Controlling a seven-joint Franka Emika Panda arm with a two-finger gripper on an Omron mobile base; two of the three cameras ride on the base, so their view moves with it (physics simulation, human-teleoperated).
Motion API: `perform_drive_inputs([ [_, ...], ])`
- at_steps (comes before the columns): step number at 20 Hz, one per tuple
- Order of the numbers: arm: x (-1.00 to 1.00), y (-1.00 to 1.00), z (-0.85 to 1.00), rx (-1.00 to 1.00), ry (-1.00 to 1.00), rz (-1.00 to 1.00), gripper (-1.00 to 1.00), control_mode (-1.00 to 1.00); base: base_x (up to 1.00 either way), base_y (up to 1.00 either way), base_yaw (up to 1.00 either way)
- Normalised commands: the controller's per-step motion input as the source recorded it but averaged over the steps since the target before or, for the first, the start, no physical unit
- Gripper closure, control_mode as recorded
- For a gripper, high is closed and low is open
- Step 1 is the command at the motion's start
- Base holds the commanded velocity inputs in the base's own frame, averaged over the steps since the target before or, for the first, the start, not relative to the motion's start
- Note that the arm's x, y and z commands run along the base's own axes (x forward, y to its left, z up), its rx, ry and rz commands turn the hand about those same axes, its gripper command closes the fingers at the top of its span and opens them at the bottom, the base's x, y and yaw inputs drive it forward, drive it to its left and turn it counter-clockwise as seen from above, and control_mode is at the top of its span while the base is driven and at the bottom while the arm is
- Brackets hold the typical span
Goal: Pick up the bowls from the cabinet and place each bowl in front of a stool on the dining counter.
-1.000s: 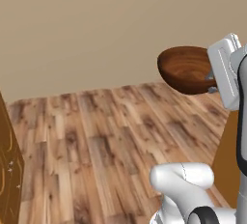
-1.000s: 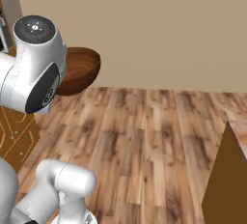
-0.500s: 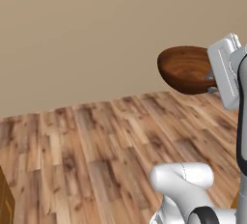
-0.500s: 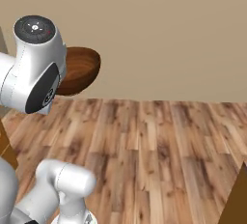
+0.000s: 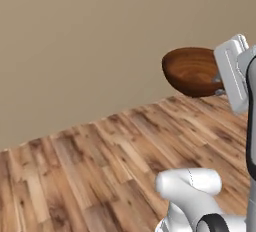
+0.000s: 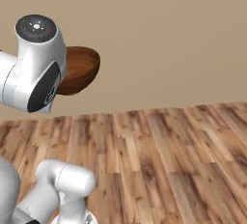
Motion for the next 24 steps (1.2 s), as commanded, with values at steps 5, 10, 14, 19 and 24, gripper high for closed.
perform_drive_inputs([
  [5, 0.0, 0.0, 0.0, 0.0, 0.0, 0.0, 1.0, 1.0, 0.5, 0.44, -0.77],
  [10, 0.0, 0.0, 0.0, 0.0, 0.0, 0.0, 1.0, 1.0, 0.23, 0.31, -0.89],
  [14, 0.0, 0.0, 0.0, 0.0, 0.0, 0.0, 1.0, 1.0, 0.25, 0.32, -0.88],
  [19, 0.0, 0.0, 0.0, 0.0, 0.0, 0.0, 1.0, 1.0, 0.42, 0.45, -0.83],
  [24, 0.0, 0.0, 0.0, 0.0, 0.0, 0.0, 1.0, 1.0, 0.64, 0.61, -0.76],
])
